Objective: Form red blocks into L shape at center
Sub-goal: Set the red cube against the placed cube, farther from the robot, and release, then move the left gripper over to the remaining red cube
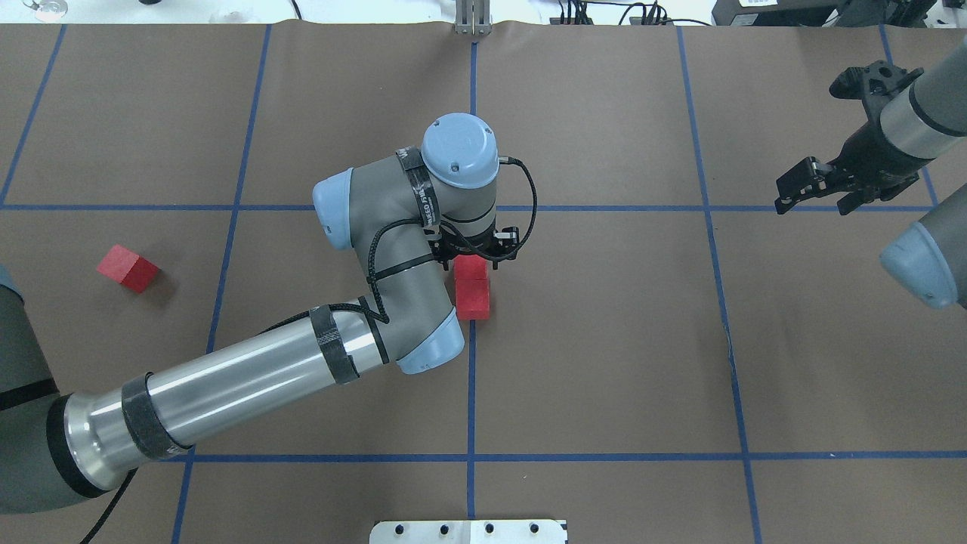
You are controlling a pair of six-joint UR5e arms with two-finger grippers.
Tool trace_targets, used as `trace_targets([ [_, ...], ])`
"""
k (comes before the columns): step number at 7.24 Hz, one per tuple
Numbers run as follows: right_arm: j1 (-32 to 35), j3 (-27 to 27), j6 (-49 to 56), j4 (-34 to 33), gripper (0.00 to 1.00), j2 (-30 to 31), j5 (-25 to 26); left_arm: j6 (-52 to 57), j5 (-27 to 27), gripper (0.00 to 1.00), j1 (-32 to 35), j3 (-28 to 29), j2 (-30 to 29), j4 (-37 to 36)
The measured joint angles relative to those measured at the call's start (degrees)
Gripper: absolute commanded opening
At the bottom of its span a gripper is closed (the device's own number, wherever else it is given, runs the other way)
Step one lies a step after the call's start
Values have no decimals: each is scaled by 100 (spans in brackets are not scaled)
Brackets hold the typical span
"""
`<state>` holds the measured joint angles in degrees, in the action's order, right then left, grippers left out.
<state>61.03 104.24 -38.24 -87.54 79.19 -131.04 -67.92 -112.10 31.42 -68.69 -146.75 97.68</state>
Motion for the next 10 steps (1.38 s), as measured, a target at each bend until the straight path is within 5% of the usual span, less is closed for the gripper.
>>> trace_targets([
  [3, 4, 18, 6, 0, 100, 3, 0, 70, -20, 99, 125, -1230, 747, -346],
  [7, 12, 53, 13, 0, 100, 4, 0, 1057, -71, 99, 854, -3933, 3779, -322],
  [10, 6, 15, 45, 0, 100, 0, 0, 3806, -321, 100, 1914, -3998, 4766, -286],
])
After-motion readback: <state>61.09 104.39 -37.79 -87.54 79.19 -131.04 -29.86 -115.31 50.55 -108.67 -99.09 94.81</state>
